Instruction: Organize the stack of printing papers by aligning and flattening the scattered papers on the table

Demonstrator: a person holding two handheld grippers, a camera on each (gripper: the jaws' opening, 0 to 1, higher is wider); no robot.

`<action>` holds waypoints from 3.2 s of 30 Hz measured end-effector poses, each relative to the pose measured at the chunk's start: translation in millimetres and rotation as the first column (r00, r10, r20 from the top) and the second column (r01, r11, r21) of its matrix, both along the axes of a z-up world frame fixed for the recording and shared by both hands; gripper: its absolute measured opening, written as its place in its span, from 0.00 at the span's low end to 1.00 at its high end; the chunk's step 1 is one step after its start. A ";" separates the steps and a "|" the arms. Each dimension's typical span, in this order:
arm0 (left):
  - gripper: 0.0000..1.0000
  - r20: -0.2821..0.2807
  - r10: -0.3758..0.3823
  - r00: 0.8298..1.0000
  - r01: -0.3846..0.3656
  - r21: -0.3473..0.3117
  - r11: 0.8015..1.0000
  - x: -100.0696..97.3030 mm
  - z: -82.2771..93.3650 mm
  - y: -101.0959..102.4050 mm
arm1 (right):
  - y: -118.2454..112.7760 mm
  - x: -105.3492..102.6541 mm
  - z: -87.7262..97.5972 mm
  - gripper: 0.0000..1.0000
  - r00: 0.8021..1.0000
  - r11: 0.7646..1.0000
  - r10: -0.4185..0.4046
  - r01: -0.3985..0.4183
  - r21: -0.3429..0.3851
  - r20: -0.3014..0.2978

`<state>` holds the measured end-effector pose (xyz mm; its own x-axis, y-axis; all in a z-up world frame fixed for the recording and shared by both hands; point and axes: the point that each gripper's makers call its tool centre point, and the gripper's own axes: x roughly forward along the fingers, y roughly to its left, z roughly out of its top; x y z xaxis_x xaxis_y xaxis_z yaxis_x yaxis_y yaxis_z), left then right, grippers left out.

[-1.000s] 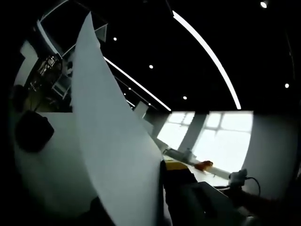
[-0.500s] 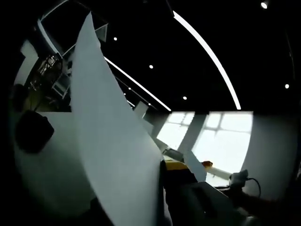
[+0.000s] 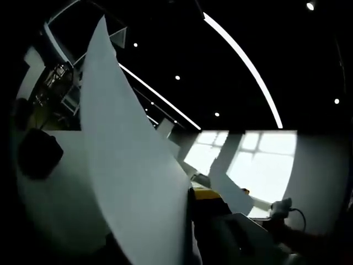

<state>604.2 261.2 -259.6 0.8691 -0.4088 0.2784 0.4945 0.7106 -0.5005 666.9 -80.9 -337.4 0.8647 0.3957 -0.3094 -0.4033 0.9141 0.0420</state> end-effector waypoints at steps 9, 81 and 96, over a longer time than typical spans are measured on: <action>0.07 -0.001 -0.001 1.000 0.001 0.000 1.000 -2.3 1.2 -2.6 | 0.4 -2.1 6.6 0.11 1.000 0.995 0.015 -0.014 0.096 -0.010; 0.07 -0.005 -0.003 1.000 0.003 0.018 1.000 4.7 -5.0 3.0 | 1.9 -0.6 5.4 0.09 0.999 1.000 0.026 -0.026 0.008 0.019; 0.07 -0.010 -0.003 1.000 0.003 0.018 1.000 5.4 -5.4 2.3 | 63.8 -21.2 18.2 0.33 0.970 0.973 0.227 -0.223 -0.060 0.091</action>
